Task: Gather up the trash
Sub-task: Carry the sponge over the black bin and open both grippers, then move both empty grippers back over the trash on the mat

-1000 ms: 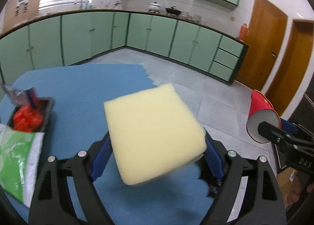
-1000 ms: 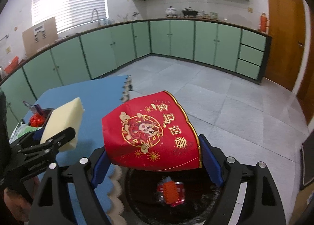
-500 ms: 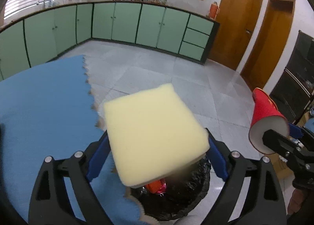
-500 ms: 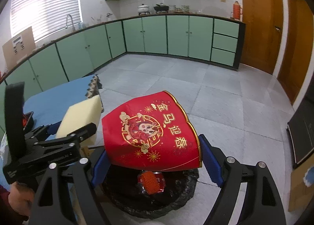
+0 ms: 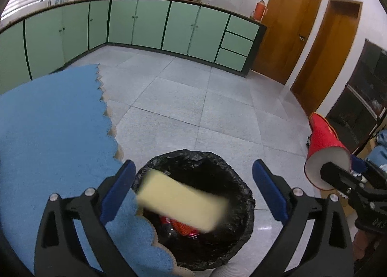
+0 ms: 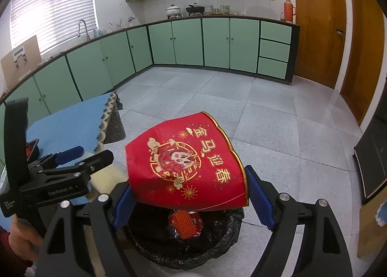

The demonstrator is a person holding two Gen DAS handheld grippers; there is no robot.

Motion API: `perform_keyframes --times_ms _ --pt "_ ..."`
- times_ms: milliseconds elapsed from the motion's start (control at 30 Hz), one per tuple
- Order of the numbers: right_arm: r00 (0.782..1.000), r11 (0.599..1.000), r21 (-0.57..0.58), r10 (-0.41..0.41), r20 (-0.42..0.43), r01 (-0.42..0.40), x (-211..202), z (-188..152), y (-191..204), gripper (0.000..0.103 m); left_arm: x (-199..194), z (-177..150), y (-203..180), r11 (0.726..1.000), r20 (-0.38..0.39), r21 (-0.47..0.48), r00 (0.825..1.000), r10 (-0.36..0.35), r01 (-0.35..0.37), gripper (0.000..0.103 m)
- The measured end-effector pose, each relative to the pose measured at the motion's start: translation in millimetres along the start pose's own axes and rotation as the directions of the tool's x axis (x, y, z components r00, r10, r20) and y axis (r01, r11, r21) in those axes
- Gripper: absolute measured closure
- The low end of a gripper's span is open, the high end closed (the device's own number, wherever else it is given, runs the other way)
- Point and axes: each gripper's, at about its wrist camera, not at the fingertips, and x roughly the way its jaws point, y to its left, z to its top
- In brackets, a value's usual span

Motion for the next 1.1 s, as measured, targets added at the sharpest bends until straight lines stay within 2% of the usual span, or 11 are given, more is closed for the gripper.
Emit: perform_keyframes --times_ms 233,467,533,633,900,1100 --pt "1.0 1.0 0.002 0.007 -0.005 -0.007 2.1 -0.3 0.6 0.022 -11.2 1.6 7.0 0.999 0.027 0.02 0.999 0.044 -0.044 0.009" --pt "0.996 0.999 -0.001 0.032 -0.081 -0.032 32.0 -11.8 11.4 0.022 -36.0 6.6 36.0 0.993 0.067 0.006 0.991 0.119 -0.119 0.009" --pt "0.995 1.0 -0.002 0.02 -0.095 -0.02 39.7 -14.4 14.2 0.014 -42.6 6.6 44.2 0.991 0.07 -0.008 0.989 0.132 -0.132 0.009" --pt "0.994 1.0 0.001 0.016 -0.107 -0.016 44.5 -15.3 19.5 0.013 -50.9 6.8 52.9 0.989 0.069 -0.022 0.987 0.147 -0.146 0.009" --pt "0.998 0.999 0.007 0.039 -0.042 -0.039 17.9 0.5 32.1 0.011 -93.2 8.4 67.5 0.981 0.102 -0.034 0.976 0.193 -0.191 0.009" --pt "0.996 0.996 -0.033 0.083 0.029 -0.082 -11.1 17.9 65.2 0.008 -136.8 9.0 85.4 0.972 0.144 -0.054 0.961 0.235 -0.23 0.009"
